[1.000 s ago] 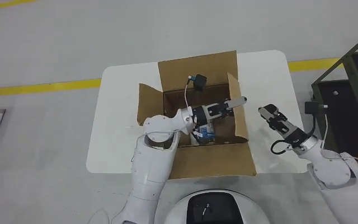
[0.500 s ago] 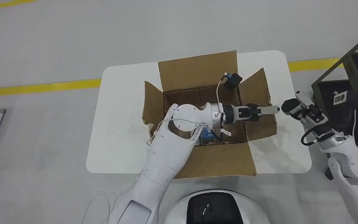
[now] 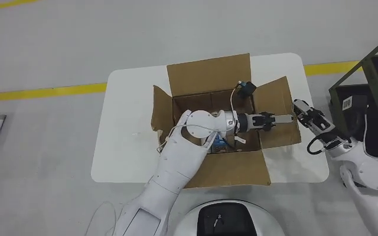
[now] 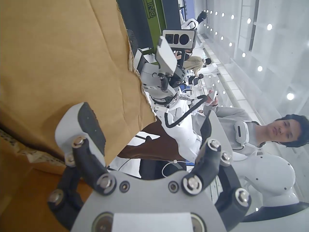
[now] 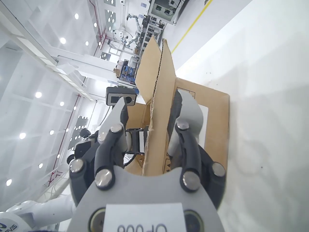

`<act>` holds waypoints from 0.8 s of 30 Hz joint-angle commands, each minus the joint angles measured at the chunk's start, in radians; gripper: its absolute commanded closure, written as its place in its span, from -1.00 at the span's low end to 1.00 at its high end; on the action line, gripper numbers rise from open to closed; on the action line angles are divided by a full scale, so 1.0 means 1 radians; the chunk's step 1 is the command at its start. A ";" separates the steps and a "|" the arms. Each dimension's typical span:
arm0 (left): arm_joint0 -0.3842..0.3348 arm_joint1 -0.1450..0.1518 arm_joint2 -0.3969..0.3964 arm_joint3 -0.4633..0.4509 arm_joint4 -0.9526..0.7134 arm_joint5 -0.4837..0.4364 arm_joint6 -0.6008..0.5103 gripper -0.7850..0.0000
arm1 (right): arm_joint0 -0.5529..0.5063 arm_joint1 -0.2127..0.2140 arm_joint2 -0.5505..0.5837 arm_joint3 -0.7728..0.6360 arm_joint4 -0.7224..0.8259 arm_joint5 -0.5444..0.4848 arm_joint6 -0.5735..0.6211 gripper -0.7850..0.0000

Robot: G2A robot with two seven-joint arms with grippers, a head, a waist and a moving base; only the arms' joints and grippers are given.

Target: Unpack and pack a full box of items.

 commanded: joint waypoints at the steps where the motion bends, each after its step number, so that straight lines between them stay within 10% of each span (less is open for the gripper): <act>1: 0.001 0.002 -0.001 -0.001 -0.001 0.001 0.000 -1.00 | 0.007 -0.002 -0.015 0.008 -0.012 0.003 -0.003 0.40; 6: 0.005 0.006 -0.002 -0.007 -0.004 0.007 0.002 -1.00 | 0.020 -0.005 -0.041 0.021 -0.029 0.002 -0.006 0.98; 16: 0.043 0.044 -0.081 -0.107 0.062 0.030 -0.003 -1.00 | 0.005 -0.008 -0.031 0.017 -0.024 -0.024 -0.026 1.00; 24: 0.135 0.115 -0.177 -0.346 0.400 0.230 -0.106 -1.00 | -0.022 -0.008 -0.011 -0.009 -0.029 -0.048 -0.029 1.00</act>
